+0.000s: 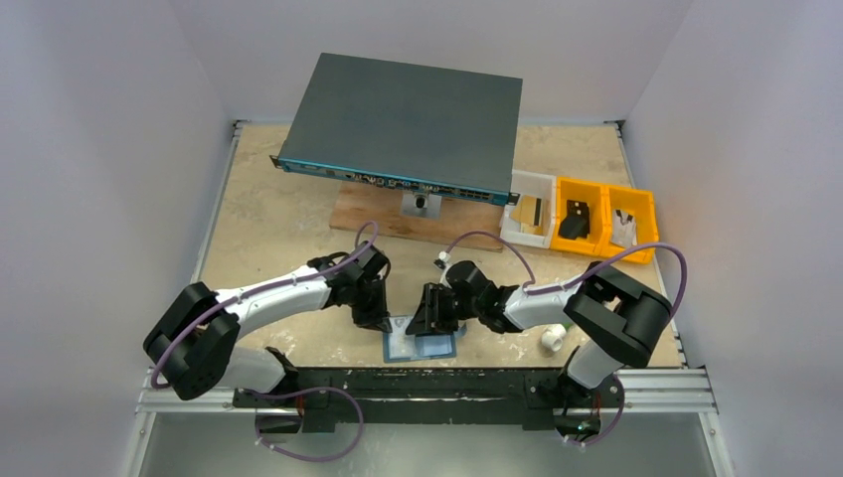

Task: Take the credit cards out of the card holder
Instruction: Remove the credit card from the card holder.

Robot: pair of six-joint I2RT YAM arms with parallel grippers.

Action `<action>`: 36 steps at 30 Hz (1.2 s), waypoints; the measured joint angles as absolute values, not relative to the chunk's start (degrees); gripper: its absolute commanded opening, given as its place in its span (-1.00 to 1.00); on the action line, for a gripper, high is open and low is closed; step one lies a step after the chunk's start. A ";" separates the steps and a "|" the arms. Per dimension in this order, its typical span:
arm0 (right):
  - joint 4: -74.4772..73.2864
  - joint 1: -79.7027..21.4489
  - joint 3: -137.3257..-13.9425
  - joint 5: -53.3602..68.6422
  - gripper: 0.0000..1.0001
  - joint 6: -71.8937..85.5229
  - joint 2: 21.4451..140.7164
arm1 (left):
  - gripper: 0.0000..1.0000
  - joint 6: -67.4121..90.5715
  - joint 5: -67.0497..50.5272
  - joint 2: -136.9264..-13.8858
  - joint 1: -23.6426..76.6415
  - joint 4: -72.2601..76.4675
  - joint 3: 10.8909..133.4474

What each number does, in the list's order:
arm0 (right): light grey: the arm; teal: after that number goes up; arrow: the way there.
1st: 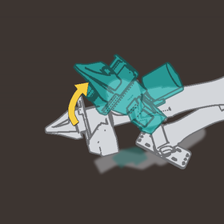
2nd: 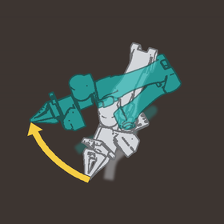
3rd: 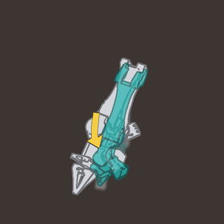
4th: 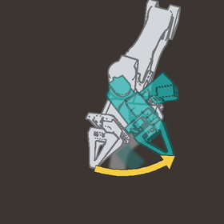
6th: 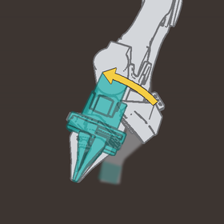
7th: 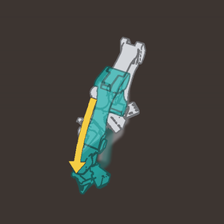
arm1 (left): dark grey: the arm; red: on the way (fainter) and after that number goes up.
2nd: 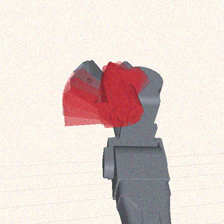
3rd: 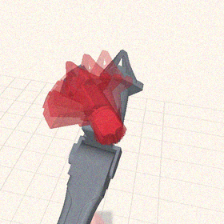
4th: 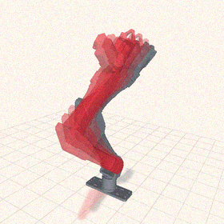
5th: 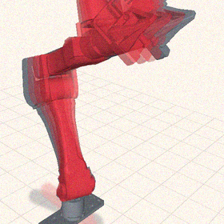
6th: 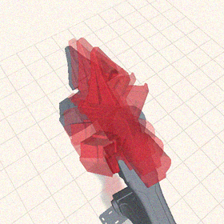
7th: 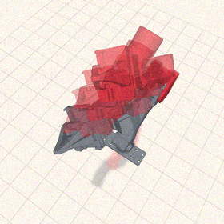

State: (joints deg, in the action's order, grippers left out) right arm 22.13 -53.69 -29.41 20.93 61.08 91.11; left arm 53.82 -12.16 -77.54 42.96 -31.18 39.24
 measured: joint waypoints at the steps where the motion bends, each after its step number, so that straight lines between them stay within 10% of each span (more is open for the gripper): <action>1: 22.41 -53.56 -29.32 21.04 -0.29 61.17 91.11 | -1.00 53.84 -12.14 -77.60 43.13 -31.16 39.13; 36: 27.53 -52.07 -27.70 24.05 -0.68 61.89 93.76 | -1.00 58.41 -12.25 -83.02 46.96 -28.95 39.11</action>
State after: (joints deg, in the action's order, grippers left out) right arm 27.53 -52.07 -27.70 24.05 61.89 93.76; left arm 58.41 -12.25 -83.02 46.96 -28.95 39.11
